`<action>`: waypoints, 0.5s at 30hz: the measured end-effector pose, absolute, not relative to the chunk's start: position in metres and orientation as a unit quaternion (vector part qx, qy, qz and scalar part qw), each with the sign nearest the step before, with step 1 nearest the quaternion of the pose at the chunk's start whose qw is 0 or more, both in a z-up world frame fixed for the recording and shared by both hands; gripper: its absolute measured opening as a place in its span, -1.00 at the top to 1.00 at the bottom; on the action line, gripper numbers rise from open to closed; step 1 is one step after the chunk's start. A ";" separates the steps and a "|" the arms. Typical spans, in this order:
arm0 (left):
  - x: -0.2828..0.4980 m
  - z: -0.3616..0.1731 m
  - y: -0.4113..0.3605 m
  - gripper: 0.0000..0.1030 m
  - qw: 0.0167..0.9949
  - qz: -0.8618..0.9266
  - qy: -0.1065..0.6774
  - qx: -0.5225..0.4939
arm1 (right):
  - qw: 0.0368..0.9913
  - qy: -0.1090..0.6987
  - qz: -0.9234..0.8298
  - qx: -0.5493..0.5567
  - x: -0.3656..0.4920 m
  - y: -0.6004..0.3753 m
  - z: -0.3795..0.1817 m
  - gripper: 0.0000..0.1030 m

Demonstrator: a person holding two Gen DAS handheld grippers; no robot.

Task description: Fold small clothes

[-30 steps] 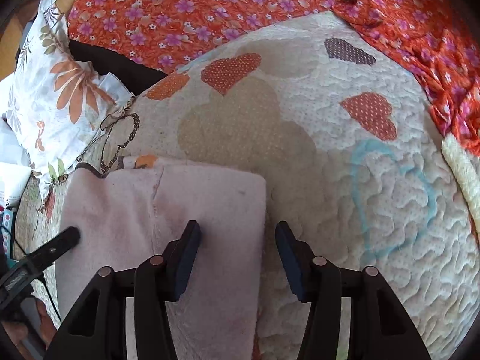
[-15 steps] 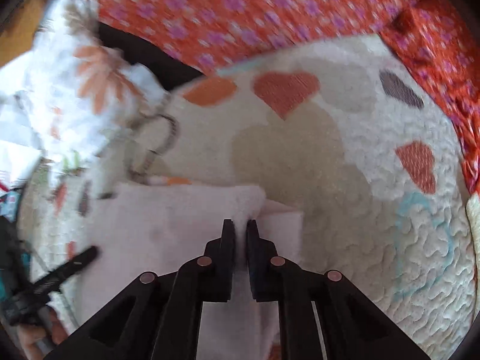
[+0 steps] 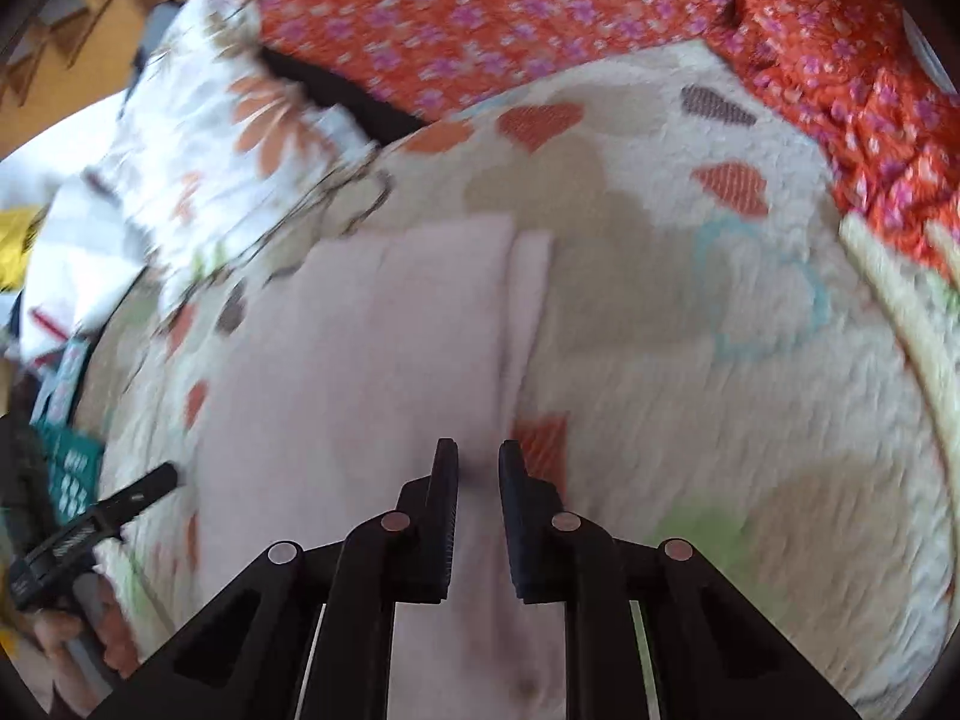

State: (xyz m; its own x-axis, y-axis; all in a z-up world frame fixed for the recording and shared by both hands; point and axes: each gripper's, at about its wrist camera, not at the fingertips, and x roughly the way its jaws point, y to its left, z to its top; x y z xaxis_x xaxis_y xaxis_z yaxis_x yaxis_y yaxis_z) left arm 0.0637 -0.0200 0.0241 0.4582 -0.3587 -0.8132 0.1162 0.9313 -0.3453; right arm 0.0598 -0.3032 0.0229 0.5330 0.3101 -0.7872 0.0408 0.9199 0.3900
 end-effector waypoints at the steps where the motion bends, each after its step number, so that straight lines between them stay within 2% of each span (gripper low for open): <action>1: 0.055 0.013 -0.026 -0.04 0.841 -0.134 0.513 -0.112 | 0.851 0.491 0.072 0.175 0.054 -0.301 0.016 0.70; 3: 0.043 0.006 -0.027 -0.04 0.841 -0.127 0.514 -0.111 | 0.833 0.531 0.046 0.152 0.046 -0.300 -0.006 0.70; 5: 0.026 0.009 -0.022 -0.05 0.847 -0.132 0.503 -0.108 | 0.836 0.522 0.035 0.166 0.032 -0.311 -0.005 0.72; 6: 0.020 0.011 -0.018 -0.07 0.846 -0.134 0.505 -0.106 | 0.837 0.522 0.020 0.161 0.027 -0.315 -0.002 0.56; 9: 0.006 0.018 -0.006 -0.09 0.847 -0.128 0.504 -0.109 | 0.851 0.511 -0.042 0.116 0.010 -0.328 0.005 0.55; 13: -0.016 0.034 -0.005 -0.10 0.880 -0.104 0.459 -0.060 | 0.863 0.483 -0.076 0.130 0.000 -0.348 0.007 0.53; 15: -0.023 0.041 -0.007 -0.21 0.898 -0.092 0.430 -0.033 | 0.871 0.468 -0.087 0.122 0.002 -0.351 0.009 0.49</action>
